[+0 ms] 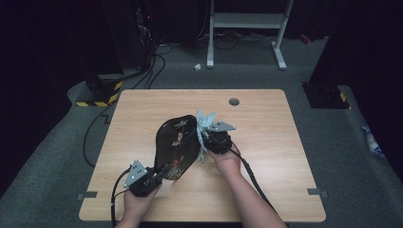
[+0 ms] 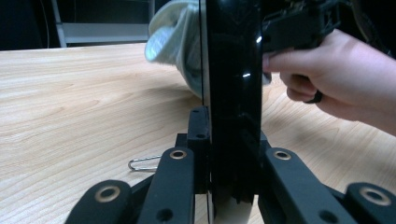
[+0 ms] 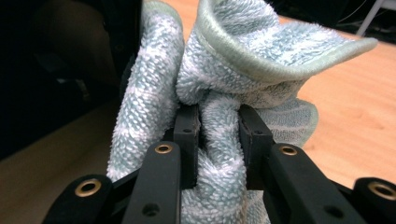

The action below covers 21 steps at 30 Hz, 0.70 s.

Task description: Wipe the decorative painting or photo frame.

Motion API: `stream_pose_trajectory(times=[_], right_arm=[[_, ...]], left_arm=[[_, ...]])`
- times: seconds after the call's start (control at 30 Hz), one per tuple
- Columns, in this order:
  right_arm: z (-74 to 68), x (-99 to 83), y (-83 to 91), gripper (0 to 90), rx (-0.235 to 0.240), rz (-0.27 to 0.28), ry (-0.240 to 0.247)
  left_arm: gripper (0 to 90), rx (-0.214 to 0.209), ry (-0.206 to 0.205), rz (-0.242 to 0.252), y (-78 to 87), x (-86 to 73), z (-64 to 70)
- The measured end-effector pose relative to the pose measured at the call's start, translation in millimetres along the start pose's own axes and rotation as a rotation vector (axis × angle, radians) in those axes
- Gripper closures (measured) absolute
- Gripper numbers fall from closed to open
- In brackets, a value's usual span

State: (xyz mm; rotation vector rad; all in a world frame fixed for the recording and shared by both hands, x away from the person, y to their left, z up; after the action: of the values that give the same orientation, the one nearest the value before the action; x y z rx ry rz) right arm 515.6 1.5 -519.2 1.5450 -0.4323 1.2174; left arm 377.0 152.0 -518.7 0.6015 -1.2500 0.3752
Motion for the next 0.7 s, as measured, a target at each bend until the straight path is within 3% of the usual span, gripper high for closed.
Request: stream_pose_trajectory(times=[0.1, 0.23, 0.57, 0.7], right_arm=[[-3.4, 11.7, 4.3, 72.9, -0.002, 0.029, 0.013], [-4.4, 10.9, 0.7, 73.2, 0.0, 0.016, 0.019], [-7.9, -42.1, -16.1, 74.7, -0.007, -0.135, -0.004], [-16.7, -62.1, -21.3, 75.2, -0.001, -0.181, 0.026]], left_arm=[[79.3, -0.001, 0.0, -0.001, 0.0, -0.1, -0.2], [78.8, -0.009, 0.012, -0.001, -0.3, -0.2, -0.4], [78.6, -0.008, 0.008, -0.009, -1.1, -1.0, -0.4], [78.6, -0.001, 0.009, -0.01, -1.1, -1.2, -0.3]])
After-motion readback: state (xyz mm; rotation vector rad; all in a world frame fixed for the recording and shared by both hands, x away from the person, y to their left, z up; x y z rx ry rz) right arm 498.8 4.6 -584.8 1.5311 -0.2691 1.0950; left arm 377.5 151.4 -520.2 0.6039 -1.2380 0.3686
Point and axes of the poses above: each handheld gripper's, and its own axes: y roughly backward along the jaws, x roughly out of its top, z roughly to its right, the point moved 10 cm from there along -y, roughly forward along the jaws, and after that the axes turned 14 degrees about -x, right-handed, at the moved point
